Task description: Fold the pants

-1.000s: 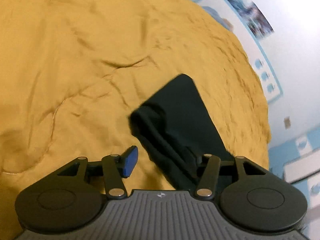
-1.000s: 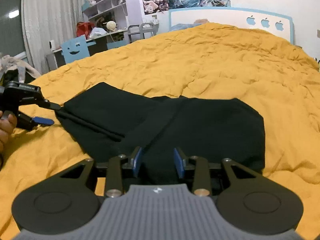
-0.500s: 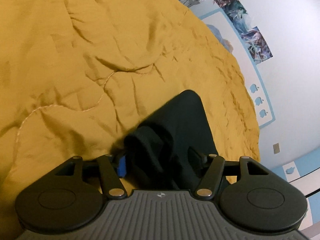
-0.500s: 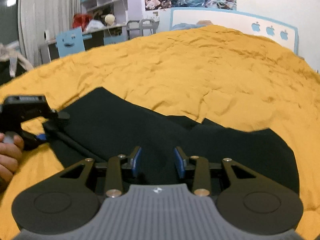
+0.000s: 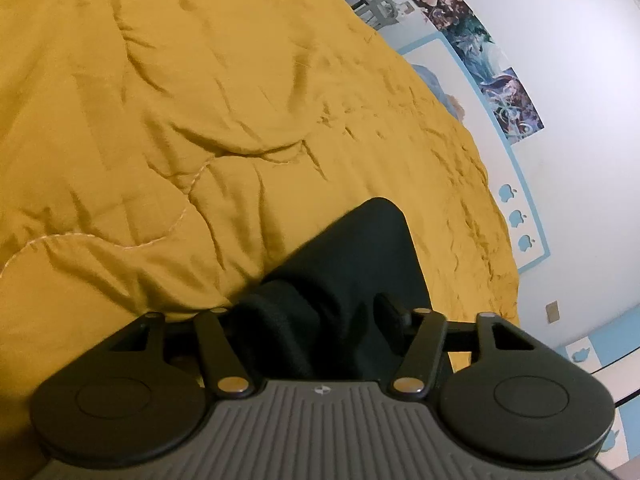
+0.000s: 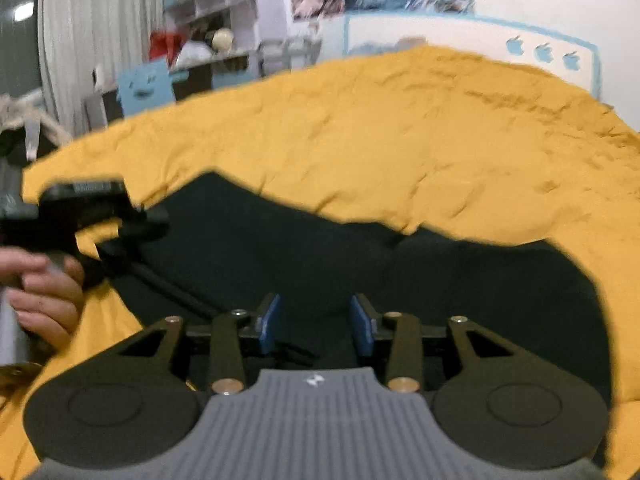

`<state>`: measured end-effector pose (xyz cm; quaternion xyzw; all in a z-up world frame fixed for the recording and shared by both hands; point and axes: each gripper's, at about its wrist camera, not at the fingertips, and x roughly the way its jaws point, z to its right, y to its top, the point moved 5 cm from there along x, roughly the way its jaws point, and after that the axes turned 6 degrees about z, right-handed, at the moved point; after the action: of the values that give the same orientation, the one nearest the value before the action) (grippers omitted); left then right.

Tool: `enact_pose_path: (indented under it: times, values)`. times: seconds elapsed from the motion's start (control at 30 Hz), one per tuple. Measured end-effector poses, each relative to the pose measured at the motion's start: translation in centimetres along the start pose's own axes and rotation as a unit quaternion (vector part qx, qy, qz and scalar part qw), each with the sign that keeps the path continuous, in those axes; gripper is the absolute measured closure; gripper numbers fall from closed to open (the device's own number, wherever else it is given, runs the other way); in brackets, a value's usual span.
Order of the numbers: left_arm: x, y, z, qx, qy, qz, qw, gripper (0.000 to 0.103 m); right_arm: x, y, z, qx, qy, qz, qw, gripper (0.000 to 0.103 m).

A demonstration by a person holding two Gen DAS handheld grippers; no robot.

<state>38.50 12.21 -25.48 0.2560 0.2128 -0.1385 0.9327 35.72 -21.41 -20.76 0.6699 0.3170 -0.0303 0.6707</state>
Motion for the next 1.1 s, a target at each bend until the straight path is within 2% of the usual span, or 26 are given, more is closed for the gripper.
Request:
enact_pose_path:
  times: [0.1, 0.17, 0.23, 0.3, 0.43, 0.57, 0.83, 1.1]
  values:
    - [0.0, -0.1, 0.1, 0.007, 0.005, -0.002, 1.0, 0.045, -2.1, 0.1, 2.5, 0.012, -0.031, 0.014, 0.999, 0.062]
    - [-0.2, -0.1, 0.3, 0.017, 0.015, 0.0, 0.9997, 0.054, -2.2, -0.7, 4.1, 0.019, -0.056, -0.001, 0.998, 0.06]
    - [-0.4, -0.1, 0.5, 0.022, 0.024, 0.004, 0.9995, 0.067, -1.7, -2.1, 5.7, 0.035, -0.075, -0.023, 0.996, 0.06]
    - [-0.5, 0.0, 0.6, 0.019, 0.025, 0.0, 0.9995, 0.073, -1.6, -3.1, 6.7, 0.061, -0.069, -0.029, 0.995, 0.06]
    - [-1.0, 0.5, 1.2, 0.015, 0.025, 0.0, 0.9996, 0.086, -1.1, -3.7, 7.0, 0.076, -0.057, -0.026, 0.995, 0.054]
    - [-1.9, 0.5, 3.2, 0.052, 0.034, 0.017, 0.9979, 0.09, -1.1, -4.0, 6.8, 0.075, -0.053, -0.027, 0.995, 0.053]
    - [-3.8, 0.2, 9.3, 0.103, 0.0, 0.044, 0.9936, 0.091, -2.1, -3.8, 7.2, 0.103, -0.038, -0.031, 0.993, 0.052]
    - [-5.4, -3.3, 17.0, 0.198, -0.05, 0.053, 0.9775, 0.091, -4.3, -2.1, 8.8, 0.141, -0.037, -0.015, 0.989, 0.052]
